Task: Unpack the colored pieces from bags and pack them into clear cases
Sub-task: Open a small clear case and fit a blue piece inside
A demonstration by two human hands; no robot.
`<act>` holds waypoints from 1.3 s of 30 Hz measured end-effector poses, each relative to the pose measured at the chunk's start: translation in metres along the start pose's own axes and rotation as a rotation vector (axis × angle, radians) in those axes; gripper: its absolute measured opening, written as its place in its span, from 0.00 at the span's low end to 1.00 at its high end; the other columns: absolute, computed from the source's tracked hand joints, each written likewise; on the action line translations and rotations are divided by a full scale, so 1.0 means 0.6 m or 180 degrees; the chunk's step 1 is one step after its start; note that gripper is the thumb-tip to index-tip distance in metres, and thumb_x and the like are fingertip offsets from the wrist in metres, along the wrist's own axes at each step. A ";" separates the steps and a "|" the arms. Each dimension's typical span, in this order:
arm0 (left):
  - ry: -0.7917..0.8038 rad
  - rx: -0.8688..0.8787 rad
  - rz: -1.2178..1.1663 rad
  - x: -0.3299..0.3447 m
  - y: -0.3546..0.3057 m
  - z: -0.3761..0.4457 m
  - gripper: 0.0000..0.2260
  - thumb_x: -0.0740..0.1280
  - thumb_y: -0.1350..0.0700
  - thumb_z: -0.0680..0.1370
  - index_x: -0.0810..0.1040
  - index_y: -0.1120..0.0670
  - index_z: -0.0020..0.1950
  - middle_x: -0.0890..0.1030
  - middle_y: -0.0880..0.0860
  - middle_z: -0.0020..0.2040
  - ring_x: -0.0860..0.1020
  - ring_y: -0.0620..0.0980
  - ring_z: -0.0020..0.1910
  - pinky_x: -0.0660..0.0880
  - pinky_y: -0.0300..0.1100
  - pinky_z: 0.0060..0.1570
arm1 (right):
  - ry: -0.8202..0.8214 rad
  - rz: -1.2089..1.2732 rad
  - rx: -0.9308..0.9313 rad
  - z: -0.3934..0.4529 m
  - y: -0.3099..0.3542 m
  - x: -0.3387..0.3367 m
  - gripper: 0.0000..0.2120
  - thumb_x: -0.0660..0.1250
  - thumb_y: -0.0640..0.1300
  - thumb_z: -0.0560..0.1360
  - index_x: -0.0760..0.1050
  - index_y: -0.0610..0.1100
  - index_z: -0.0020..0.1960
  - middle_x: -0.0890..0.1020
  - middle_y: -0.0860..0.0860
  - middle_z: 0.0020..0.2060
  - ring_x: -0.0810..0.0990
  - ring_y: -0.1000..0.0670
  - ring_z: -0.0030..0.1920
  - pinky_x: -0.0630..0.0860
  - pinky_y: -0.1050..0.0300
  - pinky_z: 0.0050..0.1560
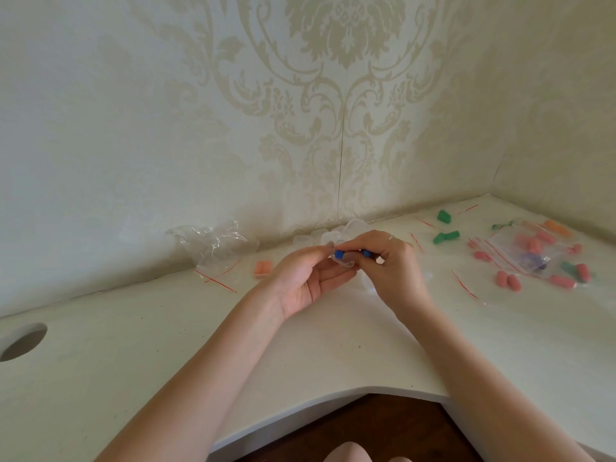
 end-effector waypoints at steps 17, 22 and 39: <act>-0.0041 0.0230 0.0270 0.001 -0.008 -0.003 0.07 0.62 0.65 0.78 0.79 0.66 0.49 0.84 0.60 0.45 0.84 0.54 0.45 0.80 0.38 0.43 | -0.0012 -0.0598 -0.0083 0.002 -0.002 -0.001 0.12 0.68 0.38 0.75 0.77 0.46 0.58 0.82 0.61 0.44 0.74 0.60 0.43 0.67 0.75 0.42; -0.0221 0.0216 0.0167 -0.004 -0.008 -0.002 0.07 0.62 0.66 0.78 0.77 0.68 0.51 0.83 0.62 0.42 0.84 0.56 0.42 0.81 0.40 0.42 | -0.0372 0.0330 0.0589 0.001 -0.018 -0.022 0.13 0.70 0.38 0.74 0.65 0.47 0.42 0.85 0.57 0.46 0.81 0.57 0.41 0.71 0.67 0.38; -0.0173 0.0367 0.0417 -0.003 -0.008 0.005 0.09 0.60 0.66 0.80 0.77 0.65 0.56 0.83 0.61 0.45 0.84 0.55 0.46 0.80 0.44 0.49 | -0.0292 0.0220 0.0611 -0.002 -0.019 -0.009 0.06 0.73 0.40 0.71 0.78 0.44 0.38 0.82 0.54 0.35 0.74 0.57 0.34 0.69 0.62 0.35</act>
Point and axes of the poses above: each hand's wrist, its own z-axis towards the middle knuckle, its own x-axis out of the palm, y = z × x, the point moved 8 cm from there along z, towards the middle knuckle
